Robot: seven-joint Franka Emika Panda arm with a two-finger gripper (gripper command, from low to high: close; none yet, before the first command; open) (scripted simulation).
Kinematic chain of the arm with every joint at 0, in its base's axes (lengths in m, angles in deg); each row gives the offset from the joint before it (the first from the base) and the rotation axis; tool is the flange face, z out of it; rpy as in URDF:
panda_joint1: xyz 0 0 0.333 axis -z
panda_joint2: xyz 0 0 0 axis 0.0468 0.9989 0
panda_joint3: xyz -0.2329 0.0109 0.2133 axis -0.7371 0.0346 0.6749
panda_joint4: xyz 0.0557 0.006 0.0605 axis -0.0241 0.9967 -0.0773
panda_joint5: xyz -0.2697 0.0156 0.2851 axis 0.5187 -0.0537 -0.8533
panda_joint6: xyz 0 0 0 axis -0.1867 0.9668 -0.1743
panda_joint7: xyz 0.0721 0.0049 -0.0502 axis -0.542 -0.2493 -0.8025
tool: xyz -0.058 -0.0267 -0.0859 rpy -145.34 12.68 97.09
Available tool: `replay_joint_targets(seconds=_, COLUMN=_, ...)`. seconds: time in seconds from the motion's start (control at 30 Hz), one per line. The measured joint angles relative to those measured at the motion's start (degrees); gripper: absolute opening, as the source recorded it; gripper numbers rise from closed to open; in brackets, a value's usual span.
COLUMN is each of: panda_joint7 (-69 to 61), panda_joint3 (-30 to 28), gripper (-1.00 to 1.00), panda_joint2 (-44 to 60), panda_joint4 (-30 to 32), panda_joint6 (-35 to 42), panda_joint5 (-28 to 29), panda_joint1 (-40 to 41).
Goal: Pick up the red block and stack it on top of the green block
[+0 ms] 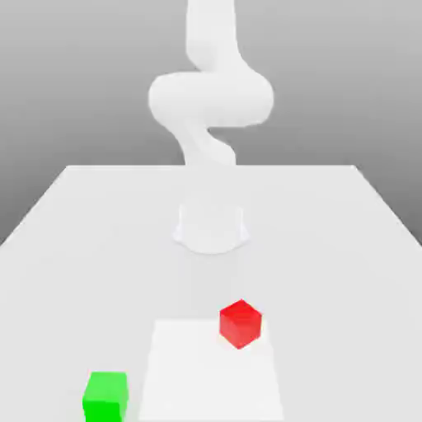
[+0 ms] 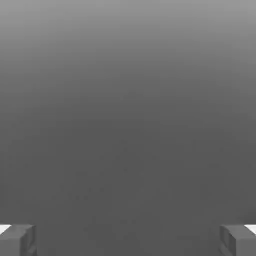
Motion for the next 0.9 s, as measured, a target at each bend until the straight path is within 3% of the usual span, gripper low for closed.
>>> replay_joint_targets(seconds=0.57, panda_joint7=-25.6, panda_joint3=-4.1, gripper=0.00, panda_joint2=34.5, panda_joint4=29.2, panda_joint6=-25.5, panda_joint5=0.9, panda_joint1=-10.8)
replay_joint_targets(seconds=0.8, panda_joint7=-30.1, panda_joint3=-1.0, gripper=0.00, panda_joint2=51.6, panda_joint4=29.2, panda_joint6=-39.5, panda_joint5=-2.7, panda_joint1=-9.4)
replay_joint_targets(seconds=0.83, panda_joint7=-30.3, panda_joint3=-0.6, gripper=-1.00, panda_joint2=52.9, panda_joint4=29.0, panda_joint6=-40.6, panda_joint5=-2.9, panda_joint1=-9.1)
replay_joint_targets(seconds=0.9, panda_joint7=-30.3, panda_joint3=-0.6, gripper=-1.00, panda_joint2=52.9, panda_joint4=29.0, panda_joint6=-40.5, panda_joint5=-2.9, panda_joint1=-9.1)
